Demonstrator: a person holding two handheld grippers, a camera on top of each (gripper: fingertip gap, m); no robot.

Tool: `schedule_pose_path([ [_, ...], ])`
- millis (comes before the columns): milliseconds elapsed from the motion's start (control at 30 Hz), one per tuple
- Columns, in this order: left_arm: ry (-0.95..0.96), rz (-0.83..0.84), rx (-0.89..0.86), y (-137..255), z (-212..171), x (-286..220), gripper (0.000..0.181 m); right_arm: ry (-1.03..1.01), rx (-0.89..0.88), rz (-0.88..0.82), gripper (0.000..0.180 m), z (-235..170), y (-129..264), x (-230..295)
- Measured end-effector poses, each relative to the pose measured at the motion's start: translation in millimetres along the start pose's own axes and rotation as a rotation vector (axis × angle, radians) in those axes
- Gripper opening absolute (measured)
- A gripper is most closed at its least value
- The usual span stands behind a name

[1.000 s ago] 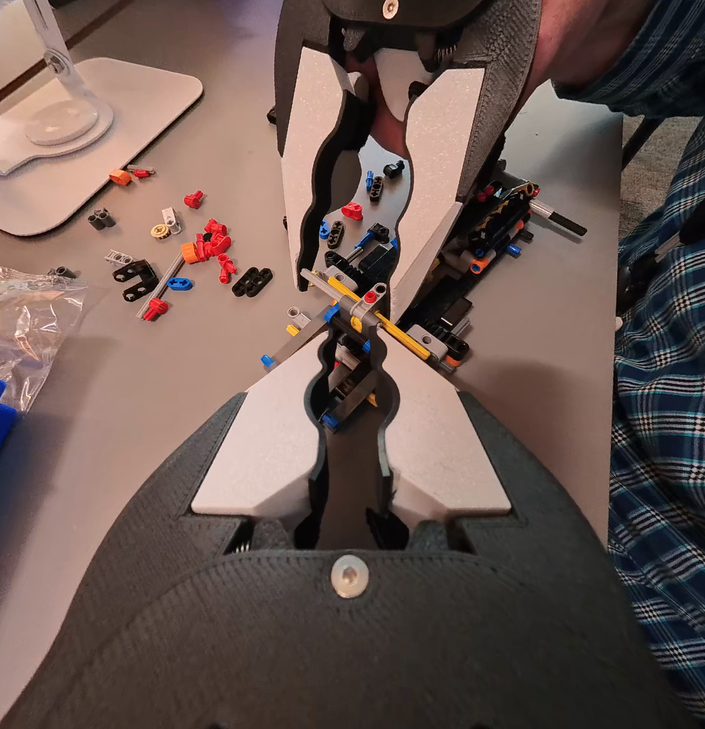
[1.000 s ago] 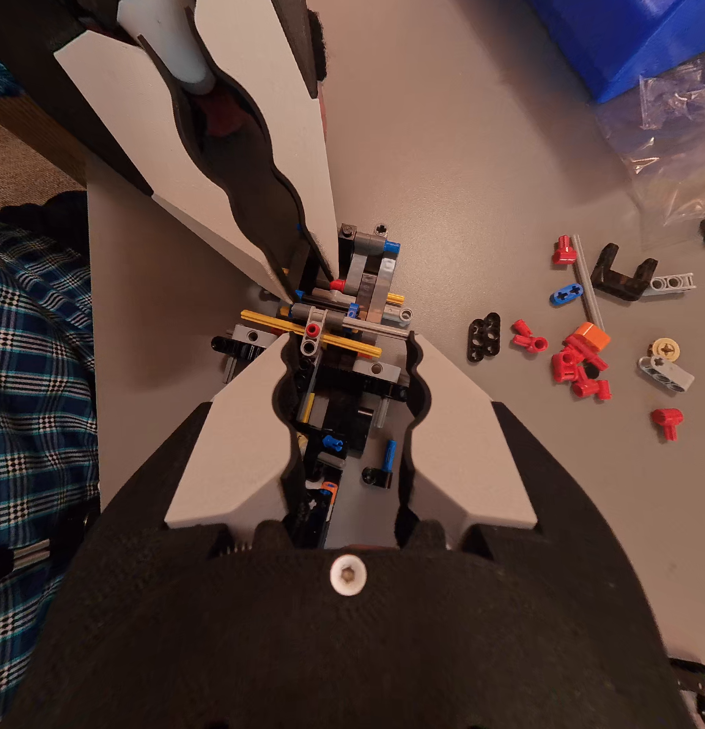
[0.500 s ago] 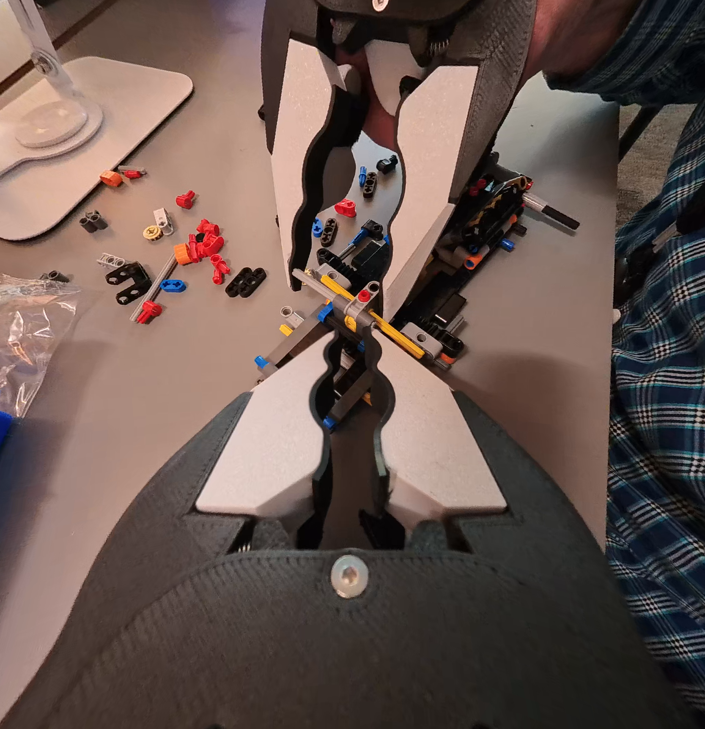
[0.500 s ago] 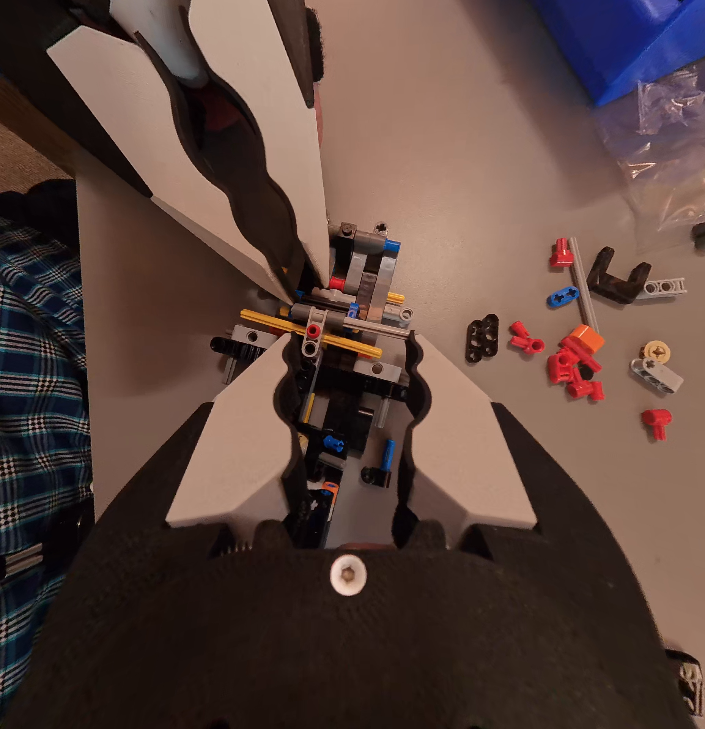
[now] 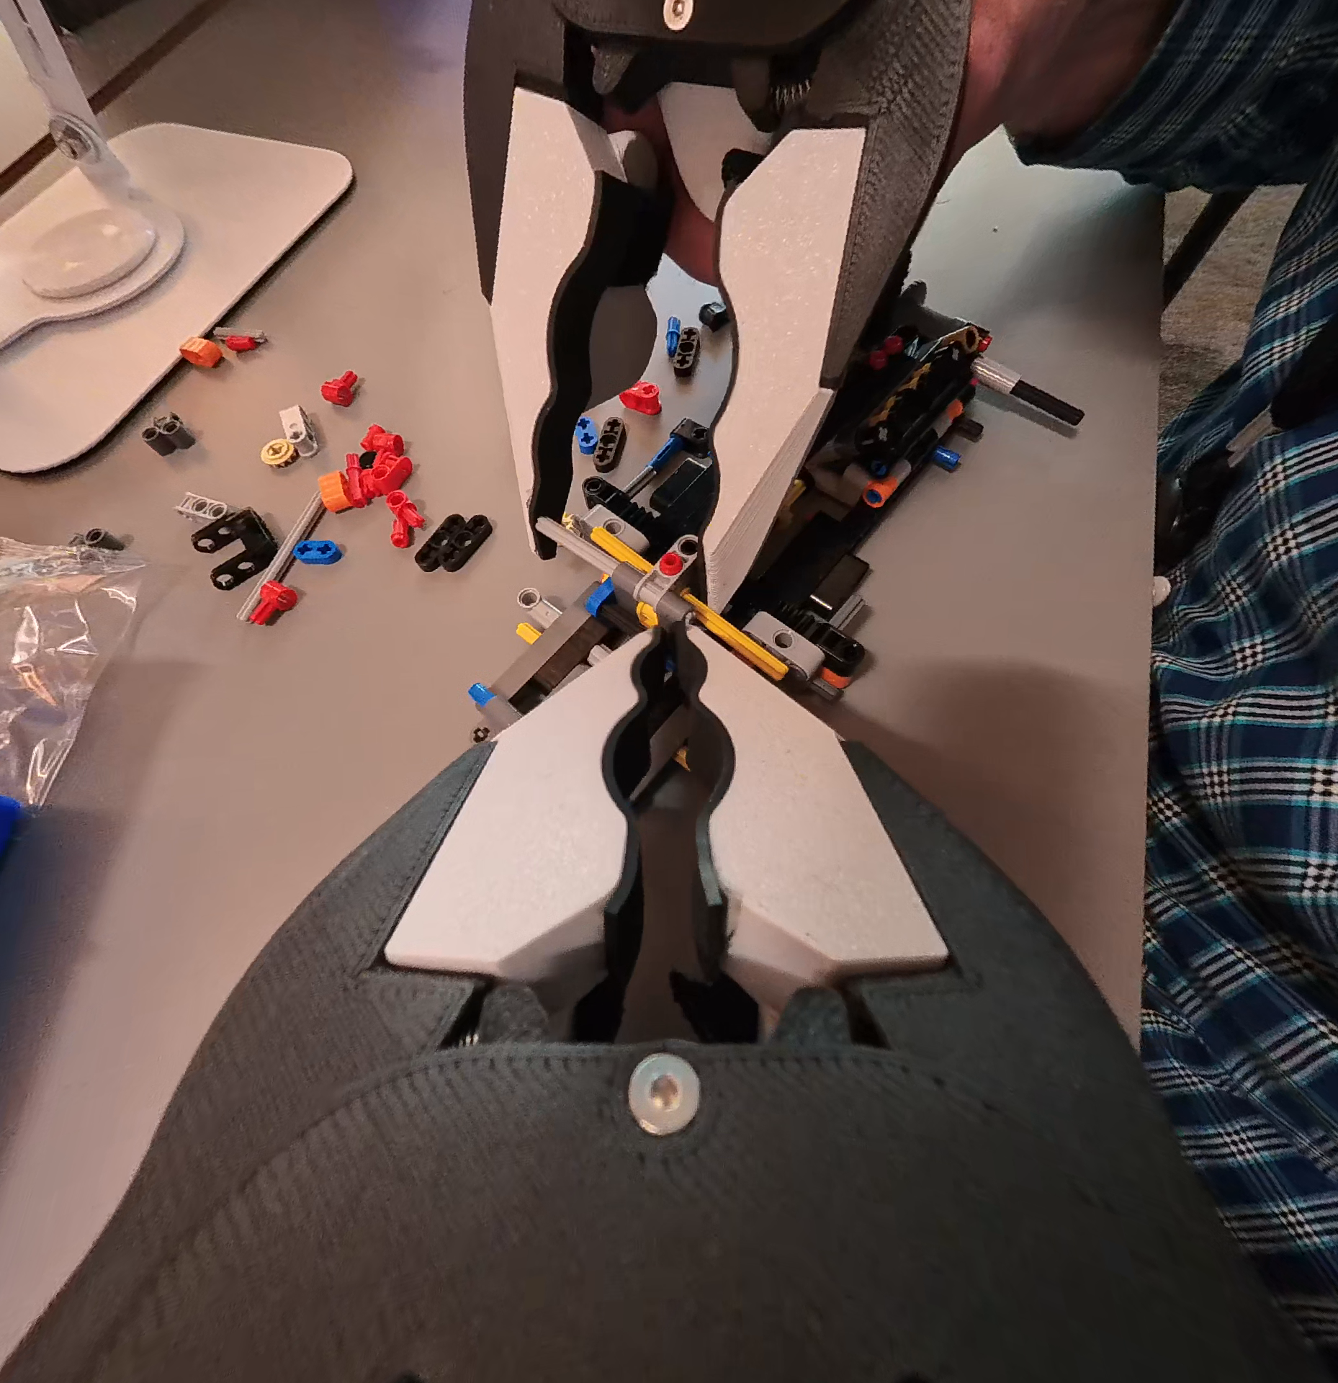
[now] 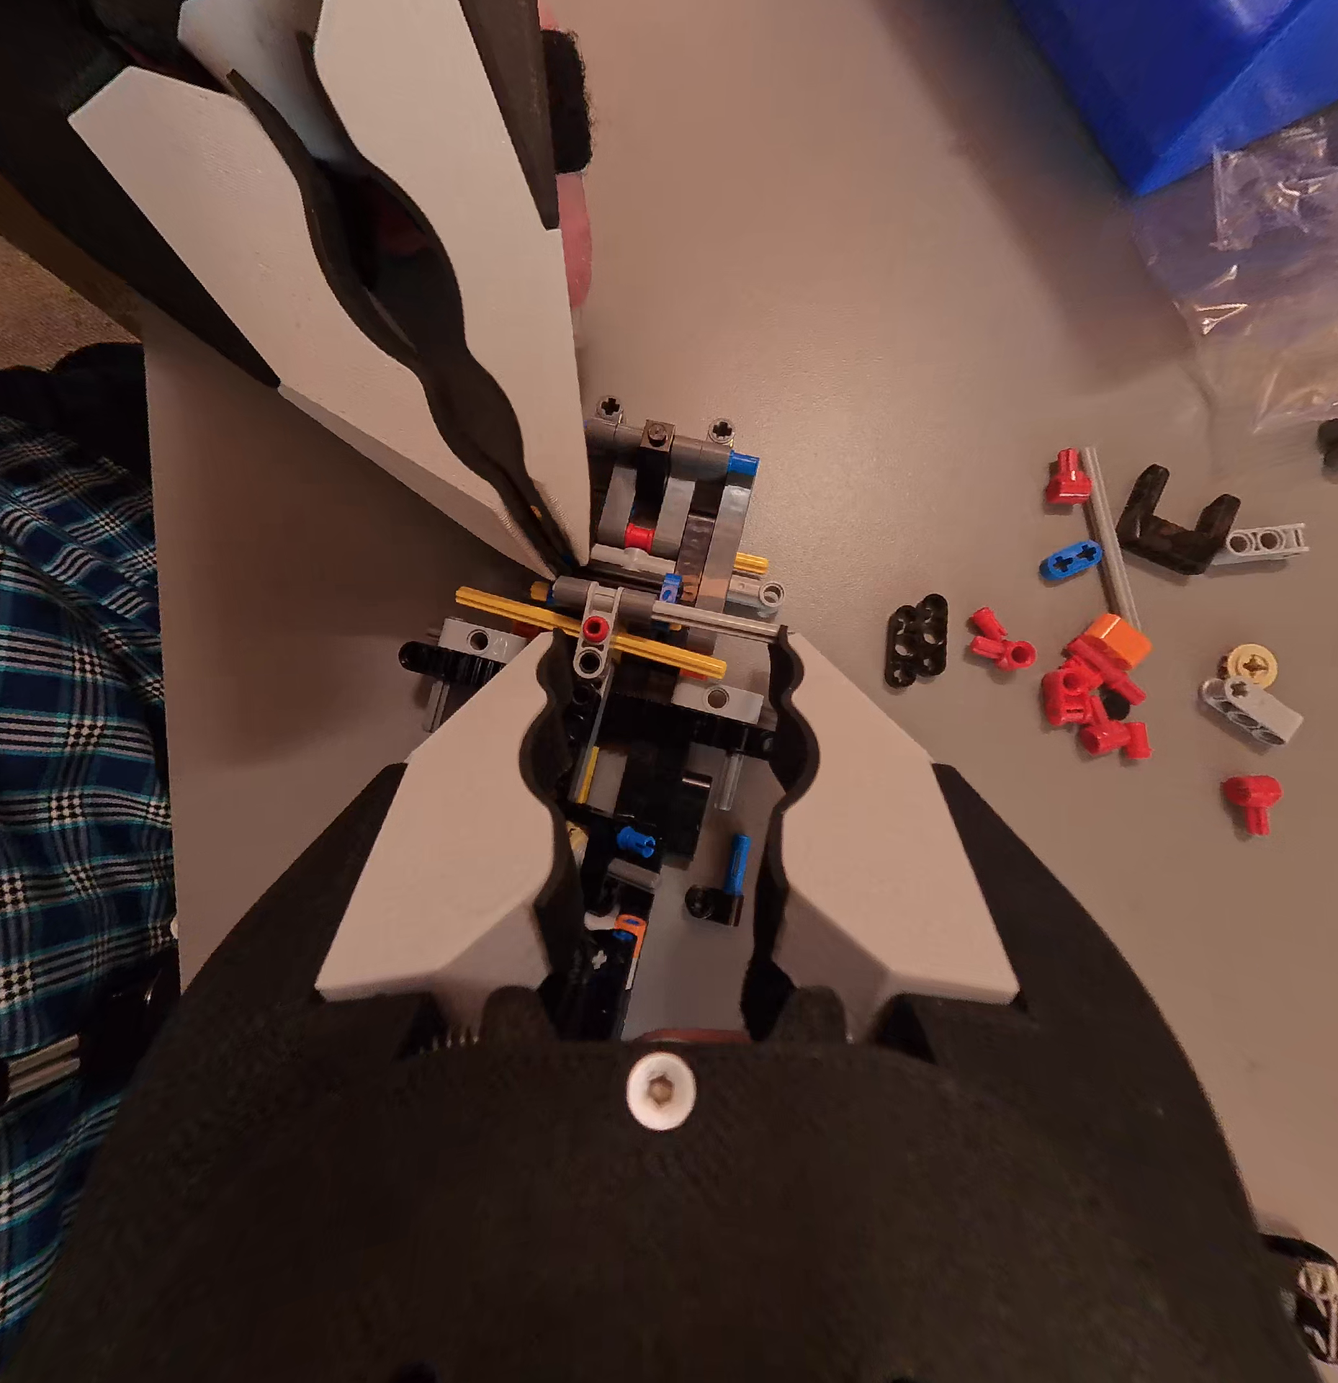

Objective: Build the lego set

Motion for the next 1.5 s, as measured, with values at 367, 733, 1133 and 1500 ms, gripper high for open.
schedule_pose_path([
  [367, 0.041, -0.015, 0.003, 0, 0, 2, 0.000, -0.040, -0.046, 0.040, 0.052, -2, 1, -4],
  [733, 0.047, -0.022, -0.008, 1, 0, 7, 0.000, -0.064, -0.058, 0.049, 0.054, 1, 1, -3],
  [1133, 0.027, -0.020, 0.020, -2, -2, 4, 0.000, -0.104, -0.046, 0.024, 0.051, 6, 0, 1],
  [1500, 0.024, 0.003, 0.023, -2, -2, 4, 0.000, -0.104, -0.036, 0.027, 0.049, 5, -1, 1],
])
Point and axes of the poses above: each gripper's, where its closed fingertips meet, y back along the fingers, z out of its top, x = y × z across the jaws, the point moved 6 cm from there along y, back along the fingers, and after that the axes turned 11 degrees about z, right-handed, at the moved point
